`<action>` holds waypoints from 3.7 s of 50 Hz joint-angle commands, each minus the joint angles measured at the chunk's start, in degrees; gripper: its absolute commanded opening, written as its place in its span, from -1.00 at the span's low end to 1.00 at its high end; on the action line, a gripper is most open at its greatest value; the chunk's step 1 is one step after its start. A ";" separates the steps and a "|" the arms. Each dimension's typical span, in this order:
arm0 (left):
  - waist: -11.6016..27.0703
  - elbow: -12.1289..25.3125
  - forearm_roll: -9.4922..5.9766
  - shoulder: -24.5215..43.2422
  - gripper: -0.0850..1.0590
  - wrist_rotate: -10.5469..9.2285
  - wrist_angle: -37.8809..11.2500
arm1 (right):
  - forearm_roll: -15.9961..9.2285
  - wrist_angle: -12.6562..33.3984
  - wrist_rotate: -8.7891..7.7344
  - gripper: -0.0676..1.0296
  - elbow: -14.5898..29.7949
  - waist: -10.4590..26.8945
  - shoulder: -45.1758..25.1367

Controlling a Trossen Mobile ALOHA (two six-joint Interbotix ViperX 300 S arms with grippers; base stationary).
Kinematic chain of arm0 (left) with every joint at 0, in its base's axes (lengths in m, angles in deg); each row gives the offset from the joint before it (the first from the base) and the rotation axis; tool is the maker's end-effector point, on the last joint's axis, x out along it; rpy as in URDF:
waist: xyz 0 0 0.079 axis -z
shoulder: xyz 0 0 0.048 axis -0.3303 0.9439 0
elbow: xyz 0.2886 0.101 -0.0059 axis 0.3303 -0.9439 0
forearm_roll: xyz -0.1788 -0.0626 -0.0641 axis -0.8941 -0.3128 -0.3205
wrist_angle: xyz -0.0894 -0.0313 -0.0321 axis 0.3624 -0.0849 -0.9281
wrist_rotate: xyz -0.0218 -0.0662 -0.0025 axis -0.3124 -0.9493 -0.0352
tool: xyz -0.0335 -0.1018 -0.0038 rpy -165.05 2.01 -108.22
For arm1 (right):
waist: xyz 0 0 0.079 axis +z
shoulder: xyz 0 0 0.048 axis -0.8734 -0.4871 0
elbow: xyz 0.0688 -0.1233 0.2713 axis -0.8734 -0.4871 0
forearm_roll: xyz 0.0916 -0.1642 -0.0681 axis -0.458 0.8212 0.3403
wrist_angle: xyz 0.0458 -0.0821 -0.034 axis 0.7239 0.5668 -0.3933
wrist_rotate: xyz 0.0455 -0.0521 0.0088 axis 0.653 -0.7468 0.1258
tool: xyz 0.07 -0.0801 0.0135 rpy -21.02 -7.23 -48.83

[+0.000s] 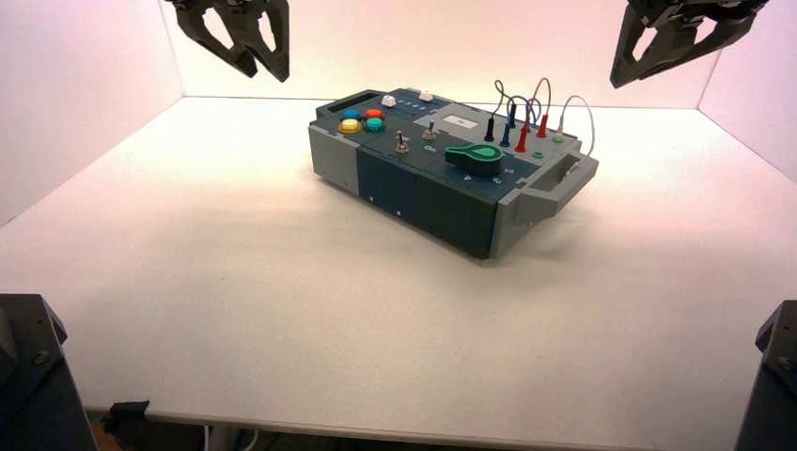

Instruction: Move the bottom slider to position 2.

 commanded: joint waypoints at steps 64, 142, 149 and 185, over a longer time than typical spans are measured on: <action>-2.72 44.65 0.79 33.66 -0.78 3.25 -17.75 | 0.00 -0.70 -0.09 -0.12 0.79 -0.09 0.79; 0.00 85.08 -1.32 62.40 -0.91 5.54 -37.09 | 0.70 -0.70 -0.09 -0.12 1.14 -0.35 0.26; 0.09 84.81 -1.32 62.49 -0.91 5.54 -37.53 | 0.70 -0.70 -0.09 -0.12 1.14 -0.35 0.26; 0.53 84.46 -1.23 64.51 -0.91 5.36 -40.25 | 0.70 -0.70 -0.09 -0.12 1.14 -0.44 0.62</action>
